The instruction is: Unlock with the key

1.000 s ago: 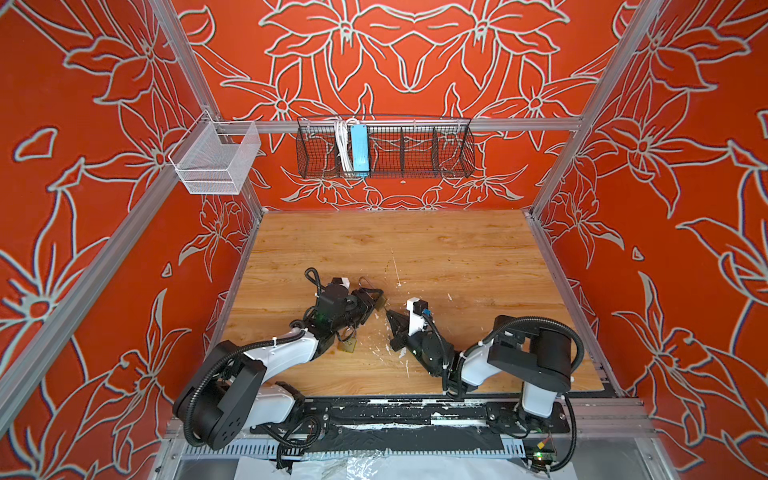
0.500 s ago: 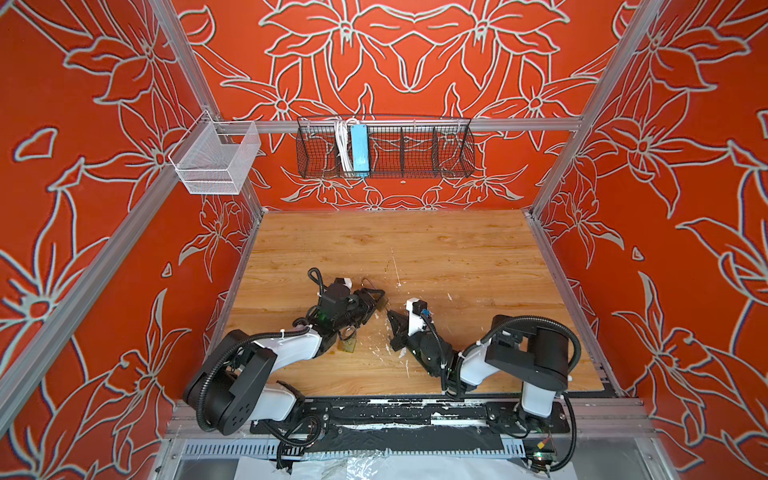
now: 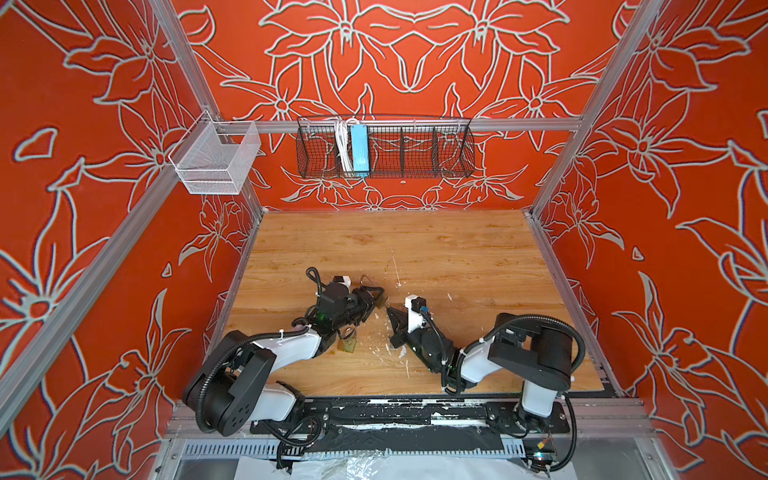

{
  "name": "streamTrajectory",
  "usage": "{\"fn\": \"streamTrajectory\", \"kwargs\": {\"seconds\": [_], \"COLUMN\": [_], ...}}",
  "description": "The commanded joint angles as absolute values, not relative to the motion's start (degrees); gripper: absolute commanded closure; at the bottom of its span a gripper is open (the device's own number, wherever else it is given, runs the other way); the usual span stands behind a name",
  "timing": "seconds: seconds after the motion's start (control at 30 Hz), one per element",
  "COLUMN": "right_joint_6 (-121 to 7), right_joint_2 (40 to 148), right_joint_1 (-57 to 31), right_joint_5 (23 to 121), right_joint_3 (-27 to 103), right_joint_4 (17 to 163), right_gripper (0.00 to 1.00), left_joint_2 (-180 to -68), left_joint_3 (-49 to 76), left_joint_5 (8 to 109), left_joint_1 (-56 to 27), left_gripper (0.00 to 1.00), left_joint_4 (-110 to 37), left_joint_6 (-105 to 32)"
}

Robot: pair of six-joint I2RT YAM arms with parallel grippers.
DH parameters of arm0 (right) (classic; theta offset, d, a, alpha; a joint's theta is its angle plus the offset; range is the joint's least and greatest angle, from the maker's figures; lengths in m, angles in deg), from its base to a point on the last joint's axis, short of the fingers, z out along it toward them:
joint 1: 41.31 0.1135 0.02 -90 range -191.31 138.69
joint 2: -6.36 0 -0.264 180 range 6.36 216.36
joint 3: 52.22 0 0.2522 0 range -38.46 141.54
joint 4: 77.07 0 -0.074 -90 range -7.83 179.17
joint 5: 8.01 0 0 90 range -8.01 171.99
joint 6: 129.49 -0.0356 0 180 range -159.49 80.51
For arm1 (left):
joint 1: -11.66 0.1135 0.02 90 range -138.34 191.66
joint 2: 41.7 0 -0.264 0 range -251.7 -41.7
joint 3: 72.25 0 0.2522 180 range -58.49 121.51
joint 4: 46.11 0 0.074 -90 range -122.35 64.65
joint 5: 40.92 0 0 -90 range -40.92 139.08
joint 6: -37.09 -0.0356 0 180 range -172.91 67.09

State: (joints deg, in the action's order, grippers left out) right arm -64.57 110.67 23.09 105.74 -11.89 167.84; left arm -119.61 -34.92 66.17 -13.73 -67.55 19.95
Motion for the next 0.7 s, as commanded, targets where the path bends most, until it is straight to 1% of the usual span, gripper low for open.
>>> {"fn": "streamTrajectory", "kwargs": {"seconds": [0.0, 0.13, 0.3, 0.67], "right_joint_6": [-64.16, -63.83, -64.88, -65.50], "right_joint_2": [107.78, 107.27, 110.72, 112.67], "right_joint_1": [21.50, 20.96, 21.01, 21.01], "right_joint_5": [102.75, 100.77, 97.69, 97.65], "right_joint_3": [-11.76, -12.37, -10.14, -10.09], "right_joint_4": [169.94, 169.85, 169.96, 170.03], "right_gripper": [1.00, 1.00, 1.00, 1.00], "left_joint_2": [-117.54, -117.46, -117.42, -115.27], "left_joint_3": [-33.69, -33.62, -33.62, -34.06], "left_joint_5": [71.68, 71.91, 72.09, 71.40], "left_joint_1": [-14.71, -14.71, -14.71, -14.71], "left_gripper": [1.00, 1.00, 1.00, 1.00], "left_joint_4": [-70.76, -70.85, -71.07, -70.12], "left_joint_6": [18.72, 18.71, 18.72, 18.78]}}
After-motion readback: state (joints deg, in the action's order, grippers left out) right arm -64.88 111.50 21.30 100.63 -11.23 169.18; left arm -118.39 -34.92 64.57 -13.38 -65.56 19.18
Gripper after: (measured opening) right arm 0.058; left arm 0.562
